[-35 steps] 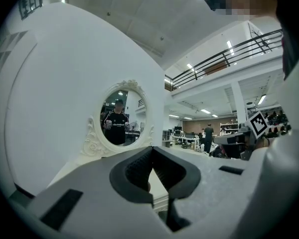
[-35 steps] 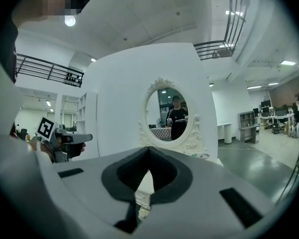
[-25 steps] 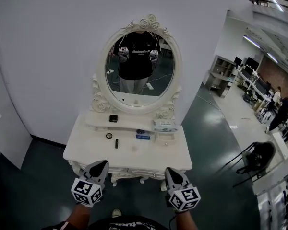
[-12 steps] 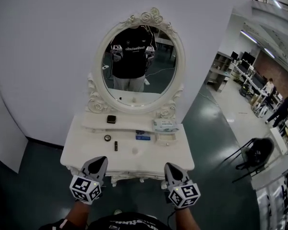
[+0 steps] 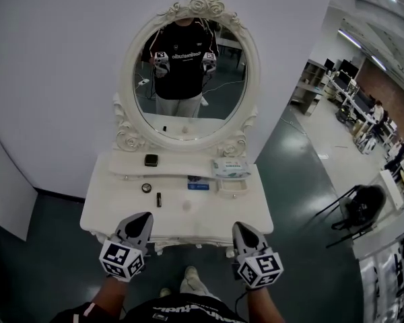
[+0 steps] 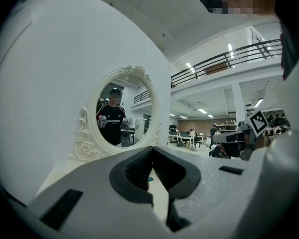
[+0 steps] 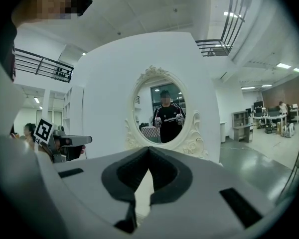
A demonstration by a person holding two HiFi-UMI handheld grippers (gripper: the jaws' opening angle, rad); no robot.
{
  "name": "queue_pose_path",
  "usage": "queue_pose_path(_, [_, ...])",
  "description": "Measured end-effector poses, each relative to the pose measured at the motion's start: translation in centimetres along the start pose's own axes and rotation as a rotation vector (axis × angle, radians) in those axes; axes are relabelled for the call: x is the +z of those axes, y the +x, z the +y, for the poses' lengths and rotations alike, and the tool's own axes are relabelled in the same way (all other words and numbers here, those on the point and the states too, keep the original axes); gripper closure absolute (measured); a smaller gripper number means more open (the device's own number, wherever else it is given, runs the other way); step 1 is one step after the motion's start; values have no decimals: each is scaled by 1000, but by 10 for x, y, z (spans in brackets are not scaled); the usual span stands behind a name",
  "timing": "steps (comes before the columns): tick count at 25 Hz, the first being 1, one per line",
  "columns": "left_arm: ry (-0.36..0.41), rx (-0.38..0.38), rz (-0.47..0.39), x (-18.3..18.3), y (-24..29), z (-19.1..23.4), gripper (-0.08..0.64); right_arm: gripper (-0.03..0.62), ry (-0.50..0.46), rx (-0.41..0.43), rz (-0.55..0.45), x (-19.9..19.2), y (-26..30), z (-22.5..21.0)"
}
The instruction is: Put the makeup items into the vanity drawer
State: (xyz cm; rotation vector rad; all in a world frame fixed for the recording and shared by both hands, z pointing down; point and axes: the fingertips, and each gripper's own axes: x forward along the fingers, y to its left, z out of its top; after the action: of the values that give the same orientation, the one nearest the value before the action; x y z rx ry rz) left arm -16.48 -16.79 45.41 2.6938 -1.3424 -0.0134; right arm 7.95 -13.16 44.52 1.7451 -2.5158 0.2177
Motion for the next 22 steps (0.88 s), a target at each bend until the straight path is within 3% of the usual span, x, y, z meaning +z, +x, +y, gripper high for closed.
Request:
queue_pose_path(13, [72, 5, -9, 15, 41, -11, 547, 589, 25, 66, -40, 12, 40, -33])
queue_pose_path(19, [58, -21, -33, 16, 56, -16, 340, 589, 20, 74, -36, 14, 46, -37])
queue_pose_path(22, [53, -17, -34, 13, 63, -15, 290, 589, 17, 74, -36, 13, 48, -39])
